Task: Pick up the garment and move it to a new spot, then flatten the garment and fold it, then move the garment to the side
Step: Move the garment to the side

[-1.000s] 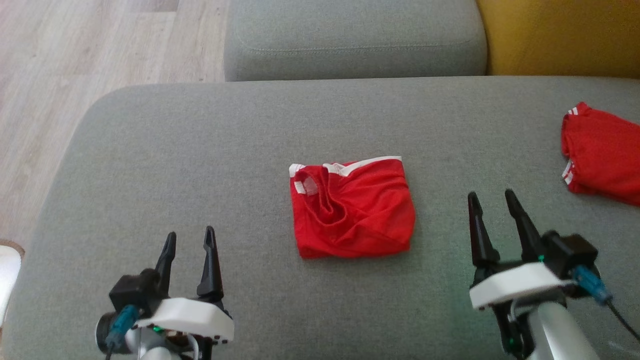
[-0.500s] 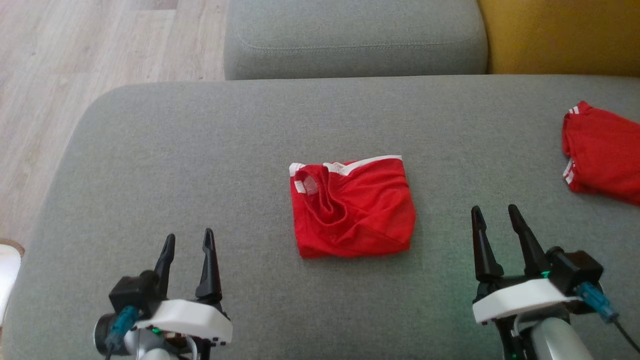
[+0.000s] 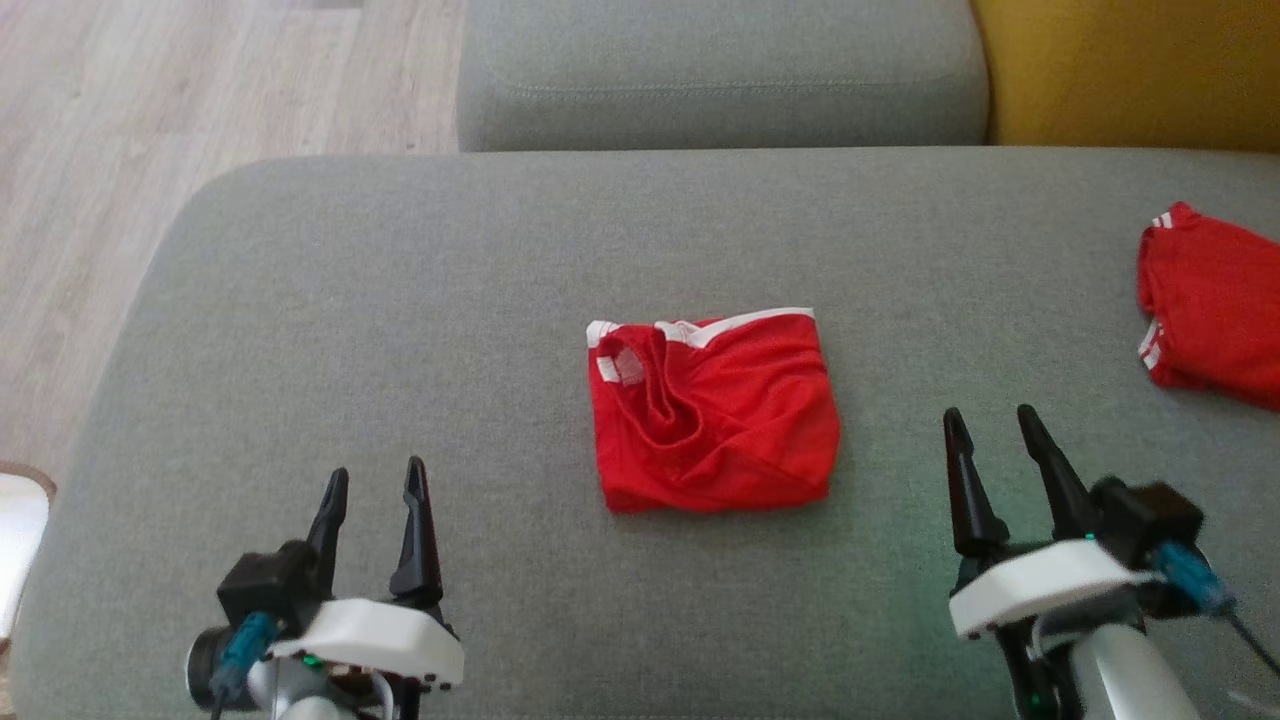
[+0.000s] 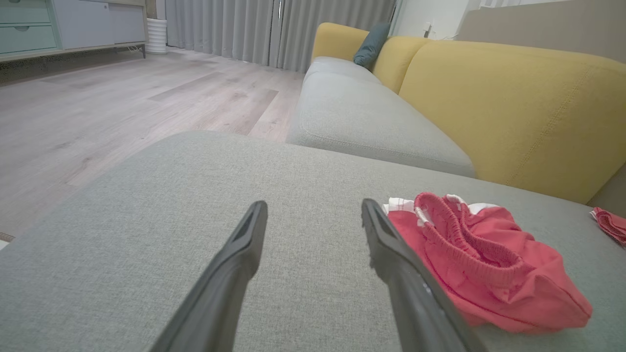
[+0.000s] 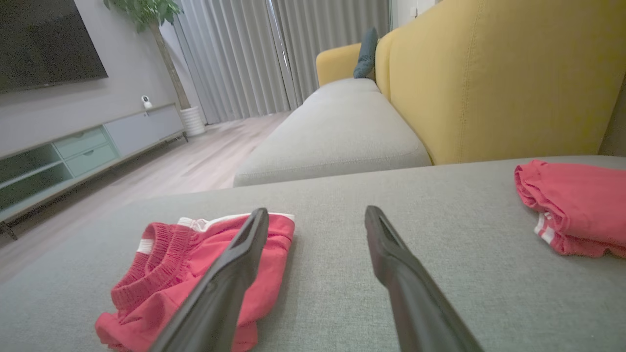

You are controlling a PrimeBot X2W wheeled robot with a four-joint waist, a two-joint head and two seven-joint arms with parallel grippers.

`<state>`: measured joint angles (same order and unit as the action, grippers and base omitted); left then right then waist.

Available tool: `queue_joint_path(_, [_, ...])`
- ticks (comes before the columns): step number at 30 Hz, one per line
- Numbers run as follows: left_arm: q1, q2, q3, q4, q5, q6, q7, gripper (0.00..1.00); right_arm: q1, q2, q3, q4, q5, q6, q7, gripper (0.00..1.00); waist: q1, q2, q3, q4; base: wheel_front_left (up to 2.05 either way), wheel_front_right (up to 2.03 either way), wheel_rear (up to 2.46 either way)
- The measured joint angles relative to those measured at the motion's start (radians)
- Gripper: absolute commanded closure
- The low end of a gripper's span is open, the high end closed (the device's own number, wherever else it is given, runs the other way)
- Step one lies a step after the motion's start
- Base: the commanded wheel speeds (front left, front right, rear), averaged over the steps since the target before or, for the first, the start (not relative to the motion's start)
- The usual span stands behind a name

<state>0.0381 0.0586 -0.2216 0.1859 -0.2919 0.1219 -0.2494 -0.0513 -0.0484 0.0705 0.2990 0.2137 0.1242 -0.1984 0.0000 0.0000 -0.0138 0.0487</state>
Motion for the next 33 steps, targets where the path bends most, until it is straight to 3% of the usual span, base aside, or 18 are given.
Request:
queue_joint_path(4, [0.0, 0.0, 0.0, -0.01, 0.0, 0.0, 0.0, 0.0, -0.054, 0.0, -0.004, 0.01, -0.007, 0.0, 0.12, 0.0, 0.0, 0.0, 0.019, 0.006, 0.0, 0.0, 0.0])
queue_joint_path(9, [-0.004, -0.001, 0.0, -0.026, 0.0, -0.007, 0.0, 0.0, -0.229, -0.001, 0.024, 0.068, -0.01, 0.0, 0.341, 0.0, 0.0, 0.0, 0.064, 0.017, 0.0, 0.0, 0.0])
queue_joint_path(15, [-0.03, -0.003, -0.004, -0.03, 0.0, -0.008, 0.0, 0.0, -0.364, -0.052, 0.096, 0.156, 0.087, 0.0, 0.576, 0.0, 0.0, 0.0, 0.125, 0.044, 0.0, 0.0, 0.0])
queue_joint_path(21, [-0.065, -0.006, -0.018, -0.034, -0.002, -0.007, 0.0, 0.0, -0.395, -0.126, 0.126, 0.228, 0.151, 0.0, 0.683, 0.0, 0.0001, 0.0, 0.176, 0.09, 0.0, 0.0, 0.0])
queue_joint_path(27, [-0.068, -0.007, -0.023, -0.035, -0.021, -0.006, 0.0, 0.0, -0.417, -0.154, 0.159, 0.252, 0.243, 0.0, 0.753, 0.0, 0.0001, 0.0, 0.21, 0.124, 0.0, 0.0, 0.0])
queue_joint_path(32, [-0.07, -0.007, -0.025, -0.035, -0.022, 0.002, 0.0, 0.0, -0.433, -0.154, 0.183, 0.252, 0.358, 0.0, 0.816, 0.49, 0.0, 0.0, 0.216, 0.124, 0.0, 0.0, 0.0])
queue_joint_path(33, [-0.071, -0.007, -0.026, -0.035, -0.022, 0.003, 0.0, 0.0, -0.433, -0.154, 0.191, 0.252, 0.367, 0.0, 0.816, 0.53, 0.0, 0.0, 0.216, 0.122, 0.0, 0.0, 0.0])
